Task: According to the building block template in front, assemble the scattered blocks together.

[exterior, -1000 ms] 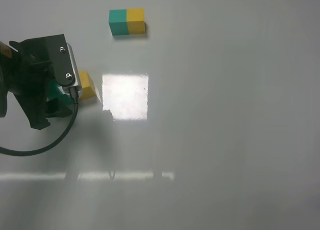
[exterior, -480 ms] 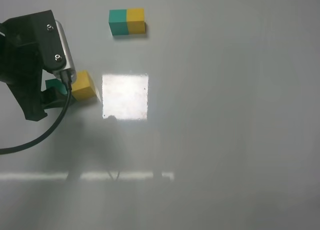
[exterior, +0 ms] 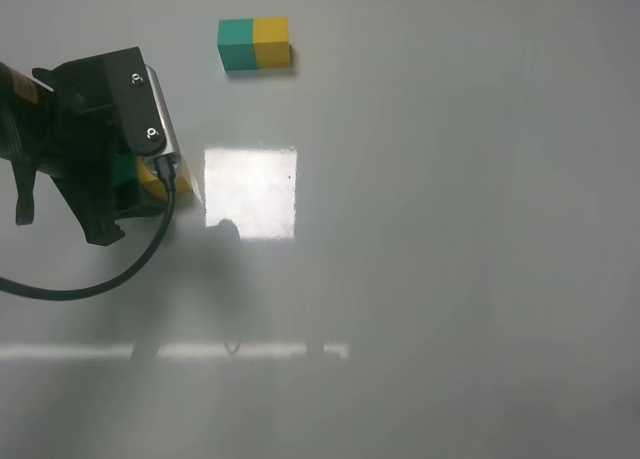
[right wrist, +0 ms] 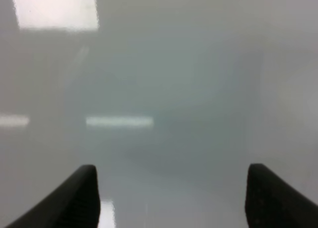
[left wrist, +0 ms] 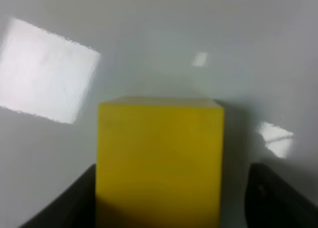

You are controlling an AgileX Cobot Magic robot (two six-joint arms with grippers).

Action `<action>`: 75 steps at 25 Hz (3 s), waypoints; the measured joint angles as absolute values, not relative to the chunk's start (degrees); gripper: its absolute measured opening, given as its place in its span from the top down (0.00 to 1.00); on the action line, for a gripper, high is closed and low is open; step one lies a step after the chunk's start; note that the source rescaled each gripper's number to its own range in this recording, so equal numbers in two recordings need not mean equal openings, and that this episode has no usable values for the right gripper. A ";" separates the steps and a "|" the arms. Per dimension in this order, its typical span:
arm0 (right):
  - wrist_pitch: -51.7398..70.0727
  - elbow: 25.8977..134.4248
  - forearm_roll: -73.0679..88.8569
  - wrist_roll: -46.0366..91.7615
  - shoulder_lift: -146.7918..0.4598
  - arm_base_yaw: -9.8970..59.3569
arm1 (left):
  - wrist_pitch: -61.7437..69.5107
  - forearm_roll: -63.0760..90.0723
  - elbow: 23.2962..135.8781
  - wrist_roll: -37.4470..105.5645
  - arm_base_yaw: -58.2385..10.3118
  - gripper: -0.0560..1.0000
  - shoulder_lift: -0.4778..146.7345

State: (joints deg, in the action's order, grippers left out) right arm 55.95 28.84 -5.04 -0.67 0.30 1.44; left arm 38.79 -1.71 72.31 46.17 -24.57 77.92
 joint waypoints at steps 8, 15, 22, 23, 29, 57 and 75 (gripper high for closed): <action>55.95 28.84 -5.04 -0.67 0.30 1.44 | 38.42 -1.11 72.33 46.24 -24.57 0.93 78.22; 55.95 28.84 -5.04 -0.67 0.30 1.44 | 40.93 0.00 78.00 53.18 -30.28 0.93 78.48; 55.95 28.84 -5.04 -0.67 0.30 1.44 | 43.12 0.00 86.74 58.07 -35.37 0.93 83.07; 55.95 28.84 -5.04 -0.67 0.30 1.44 | 43.81 0.00 87.58 58.31 -35.37 0.93 84.24; 55.95 28.84 -5.04 -0.67 0.30 1.44 | 46.12 -1.79 88.81 58.61 -35.18 0.93 88.63; 55.95 28.84 -5.04 -0.67 0.30 1.44 | 48.89 -0.39 90.00 58.38 -34.25 0.02 89.19; 55.95 28.84 -5.04 -0.67 0.30 1.44 | 69.67 -21.29 99.25 38.71 -38.20 0.01 72.06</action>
State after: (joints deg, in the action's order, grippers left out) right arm 55.95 28.84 -5.04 -0.67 0.30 1.44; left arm 69.67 -21.29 99.25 38.71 -38.20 72.06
